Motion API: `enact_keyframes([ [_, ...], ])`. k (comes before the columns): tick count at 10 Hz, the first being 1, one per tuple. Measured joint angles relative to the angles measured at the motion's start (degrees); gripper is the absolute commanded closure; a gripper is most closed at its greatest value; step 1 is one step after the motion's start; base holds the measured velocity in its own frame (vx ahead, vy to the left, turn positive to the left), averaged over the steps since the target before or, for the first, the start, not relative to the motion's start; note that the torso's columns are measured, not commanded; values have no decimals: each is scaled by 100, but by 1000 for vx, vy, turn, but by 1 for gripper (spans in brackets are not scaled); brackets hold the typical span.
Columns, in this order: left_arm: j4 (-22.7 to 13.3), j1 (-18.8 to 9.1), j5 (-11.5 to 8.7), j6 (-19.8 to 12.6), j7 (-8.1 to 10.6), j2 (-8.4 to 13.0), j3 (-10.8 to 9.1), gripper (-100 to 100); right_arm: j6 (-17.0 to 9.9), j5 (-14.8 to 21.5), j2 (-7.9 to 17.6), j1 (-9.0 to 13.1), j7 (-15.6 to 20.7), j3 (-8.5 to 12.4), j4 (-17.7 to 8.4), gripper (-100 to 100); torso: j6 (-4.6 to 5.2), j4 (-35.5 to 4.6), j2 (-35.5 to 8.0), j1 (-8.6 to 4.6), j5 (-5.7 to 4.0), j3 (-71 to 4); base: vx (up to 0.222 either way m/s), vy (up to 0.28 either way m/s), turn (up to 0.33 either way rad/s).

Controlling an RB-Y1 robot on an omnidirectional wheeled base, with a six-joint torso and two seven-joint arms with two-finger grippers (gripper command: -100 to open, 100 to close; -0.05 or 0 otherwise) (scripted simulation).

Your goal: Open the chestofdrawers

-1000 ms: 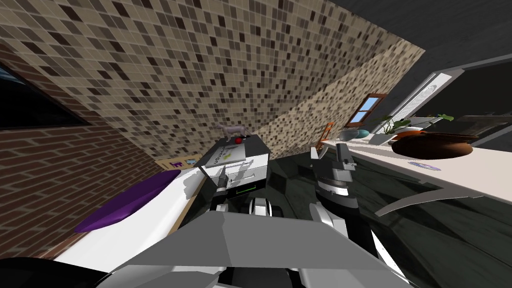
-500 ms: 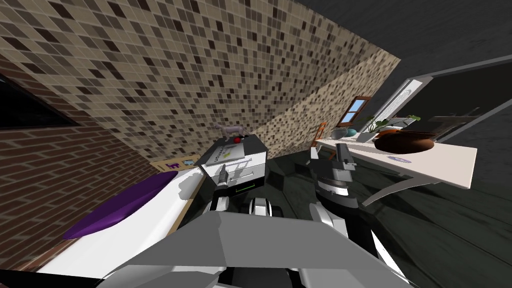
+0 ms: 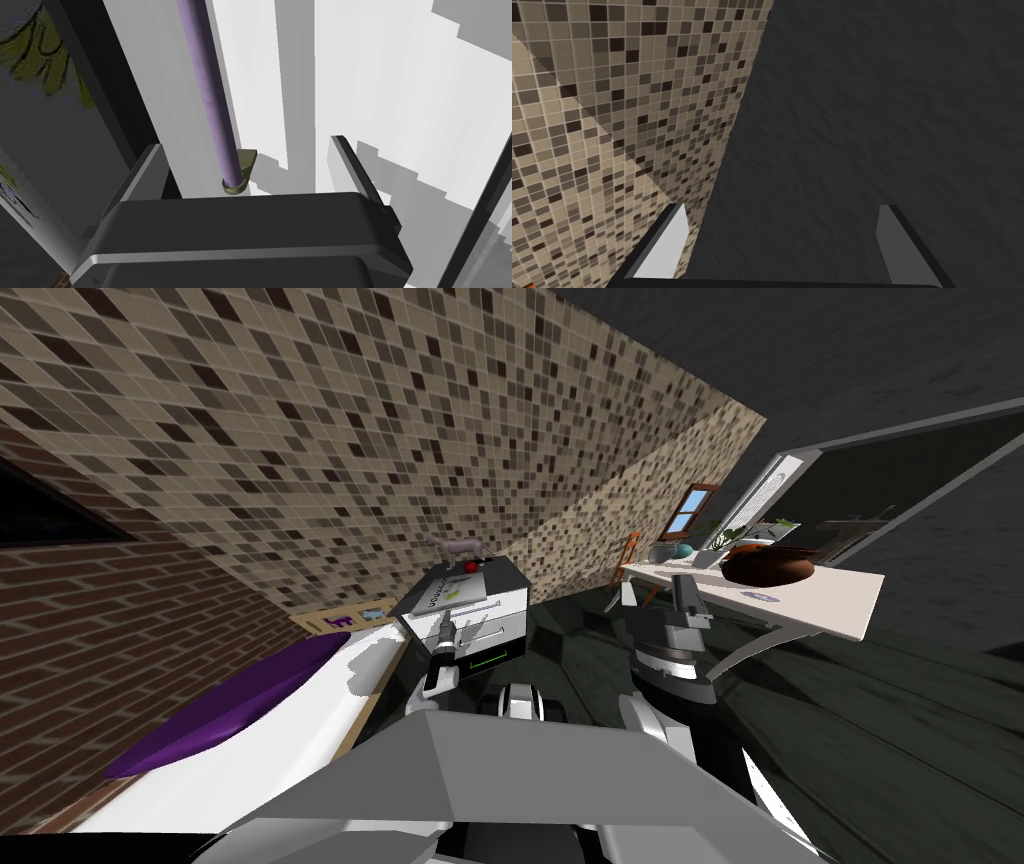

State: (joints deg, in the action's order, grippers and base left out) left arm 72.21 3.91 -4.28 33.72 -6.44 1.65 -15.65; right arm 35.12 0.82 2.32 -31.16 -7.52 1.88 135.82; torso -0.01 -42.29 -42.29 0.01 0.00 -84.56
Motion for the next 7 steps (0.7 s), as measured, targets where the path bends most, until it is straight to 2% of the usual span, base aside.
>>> enact_keyframes([
  [1, -18, -17, -3, -4, -1, 6, -10, 100, 0, 0, 0, -1, 0, 0, 0, 0, -1, 3, 10, 1, 0, -6, 42, 12, 107],
  [7, 660, 877, 114, 280, 169, -101, 472, 100, 0, 0, 0, -2, 0, 1, 0, 0, 1, 30, 25, 28, 26, -11, 81, 8, 71],
])
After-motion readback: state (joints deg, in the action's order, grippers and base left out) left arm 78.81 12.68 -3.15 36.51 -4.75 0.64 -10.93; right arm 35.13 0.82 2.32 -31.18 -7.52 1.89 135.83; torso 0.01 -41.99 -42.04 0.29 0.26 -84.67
